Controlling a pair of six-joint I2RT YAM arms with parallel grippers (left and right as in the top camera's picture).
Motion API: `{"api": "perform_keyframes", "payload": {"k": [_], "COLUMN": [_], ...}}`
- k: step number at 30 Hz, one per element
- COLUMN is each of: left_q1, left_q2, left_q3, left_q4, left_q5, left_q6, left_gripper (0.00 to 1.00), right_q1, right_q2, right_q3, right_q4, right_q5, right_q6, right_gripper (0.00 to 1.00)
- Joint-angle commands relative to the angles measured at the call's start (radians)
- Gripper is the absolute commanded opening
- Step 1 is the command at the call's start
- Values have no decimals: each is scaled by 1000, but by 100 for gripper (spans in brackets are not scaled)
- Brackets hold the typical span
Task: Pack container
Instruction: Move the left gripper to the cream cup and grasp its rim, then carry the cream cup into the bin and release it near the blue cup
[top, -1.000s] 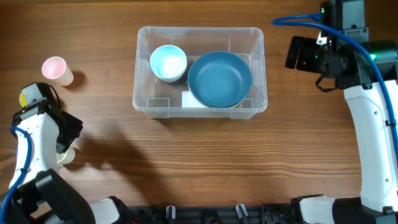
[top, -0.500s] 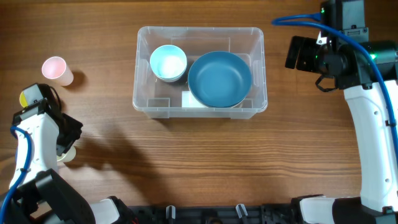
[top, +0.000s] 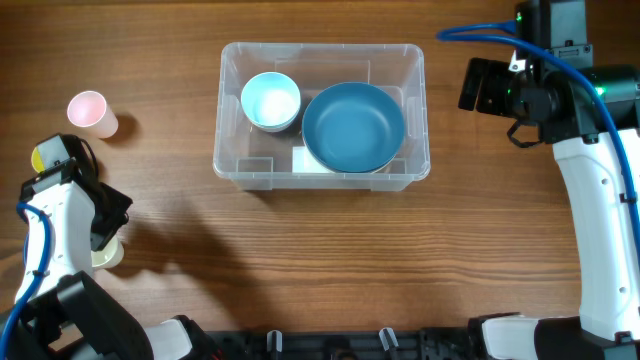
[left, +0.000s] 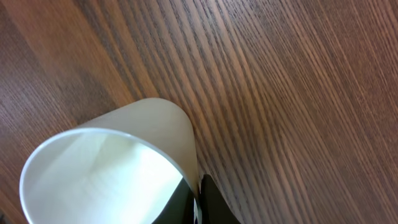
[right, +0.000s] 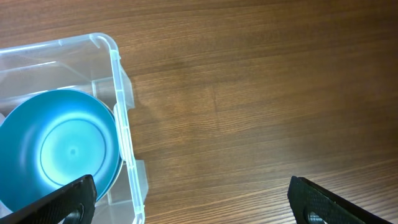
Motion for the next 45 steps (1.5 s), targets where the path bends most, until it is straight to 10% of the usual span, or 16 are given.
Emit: {"api": "perform_keyframes", "payload": {"k": [1, 13, 24, 34, 45], "left_q1": [8, -43, -572, -906, -951], "left_q2": [1, -134, -315, -211, 48], "left_q3": [-4, 204, 272, 272, 272], "left_q4": [2, -22, 224, 284, 258], "left_q5": [-10, 164, 338, 232, 181], "left_q6": [2, 12, 63, 81, 190], "left_gripper": [4, 4, 4, 4, 4], "right_q1": [0, 0, 0, 0, 0], "right_q2": [-5, -5, -5, -5, -5], "right_q3": [5, 5, 5, 5, 5], "right_q4": [0, 0, 0, 0, 0], "right_q5": [-8, -8, -8, -8, -8], "right_q6": [-3, -3, -3, -3, -3], "right_gripper": [100, 100, 100, 100, 100]}}
